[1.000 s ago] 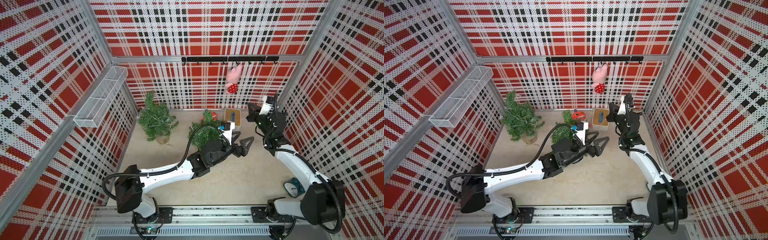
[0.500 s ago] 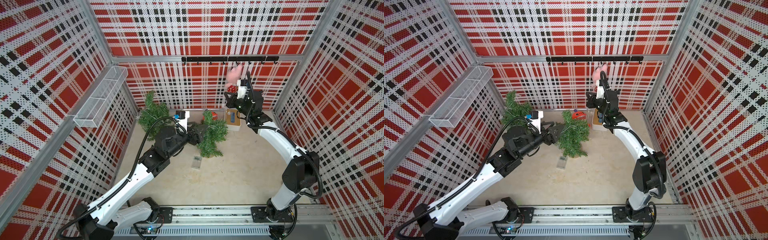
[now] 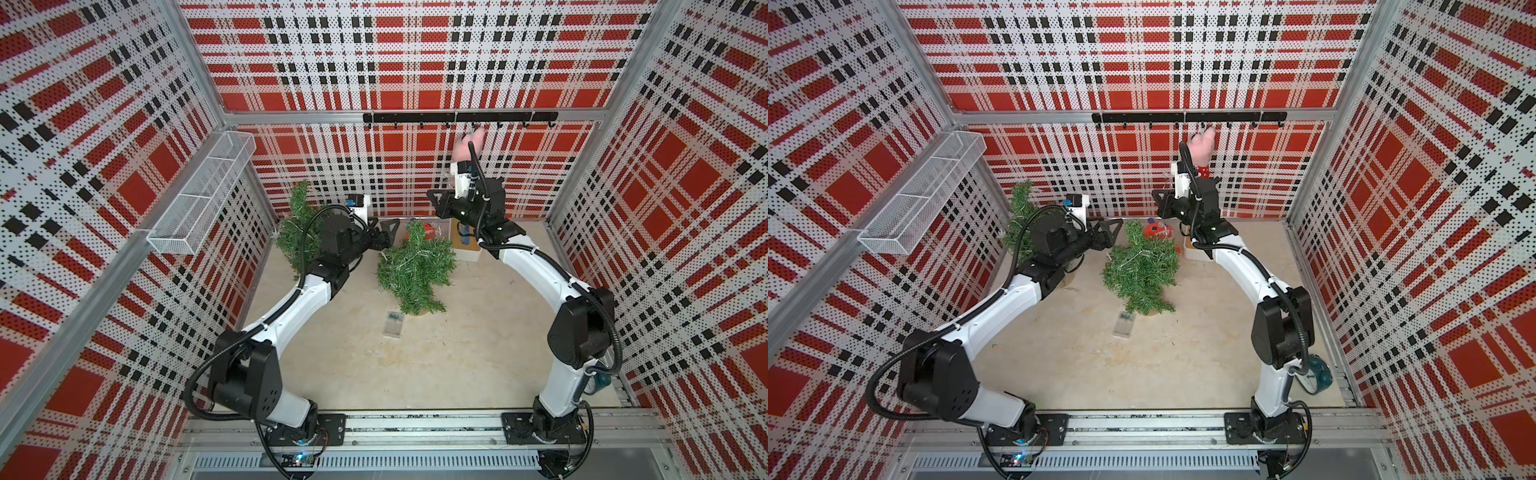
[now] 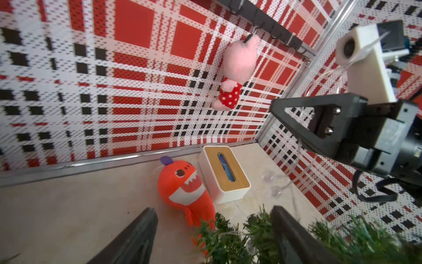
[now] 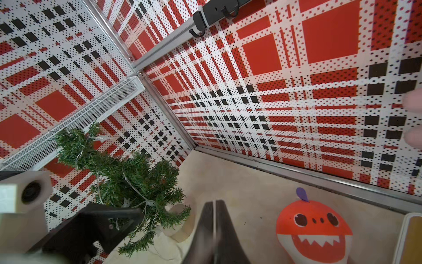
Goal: Wrap string light around the christmas tree
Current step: Wrap the light string around the Christmas tree.
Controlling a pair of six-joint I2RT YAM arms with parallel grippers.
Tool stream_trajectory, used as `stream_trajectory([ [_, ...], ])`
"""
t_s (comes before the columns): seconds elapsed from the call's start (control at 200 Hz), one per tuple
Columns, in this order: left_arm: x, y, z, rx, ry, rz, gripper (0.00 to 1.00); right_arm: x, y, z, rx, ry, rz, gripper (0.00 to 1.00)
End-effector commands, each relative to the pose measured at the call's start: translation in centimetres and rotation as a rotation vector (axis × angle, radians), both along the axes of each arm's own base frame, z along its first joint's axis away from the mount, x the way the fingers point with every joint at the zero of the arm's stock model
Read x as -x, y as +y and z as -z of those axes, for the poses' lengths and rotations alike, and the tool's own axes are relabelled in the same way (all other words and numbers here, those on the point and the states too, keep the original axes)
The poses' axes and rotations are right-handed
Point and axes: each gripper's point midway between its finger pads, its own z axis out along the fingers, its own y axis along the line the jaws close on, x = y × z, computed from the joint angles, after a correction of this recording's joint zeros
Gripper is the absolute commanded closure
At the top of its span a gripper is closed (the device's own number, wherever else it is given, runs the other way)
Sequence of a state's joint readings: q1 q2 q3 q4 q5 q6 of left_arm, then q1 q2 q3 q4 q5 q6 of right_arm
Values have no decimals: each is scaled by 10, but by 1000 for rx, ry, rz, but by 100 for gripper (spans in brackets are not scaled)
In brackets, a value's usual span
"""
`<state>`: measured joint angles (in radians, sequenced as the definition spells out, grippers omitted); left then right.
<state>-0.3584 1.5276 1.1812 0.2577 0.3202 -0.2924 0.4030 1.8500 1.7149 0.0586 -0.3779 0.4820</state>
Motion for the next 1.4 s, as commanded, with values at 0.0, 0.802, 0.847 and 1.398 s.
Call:
stream_trajectory([
  [0.0, 8, -35, -38, 14, -169, 157, 17, 7, 19, -13, -13, -32, -65, 89],
  [0.802, -19, -71, -18, 133, -101, 295, 49, 24, 65, -21, -10, -27, -199, 100],
  [0.847, -21, -69, -19, 152, -98, 292, 55, 26, 63, -23, -6, -31, -197, 100],
  [1.398, -21, -56, -21, 230, -93, 255, 100, 54, 2, -8, 145, -15, -109, 52],
])
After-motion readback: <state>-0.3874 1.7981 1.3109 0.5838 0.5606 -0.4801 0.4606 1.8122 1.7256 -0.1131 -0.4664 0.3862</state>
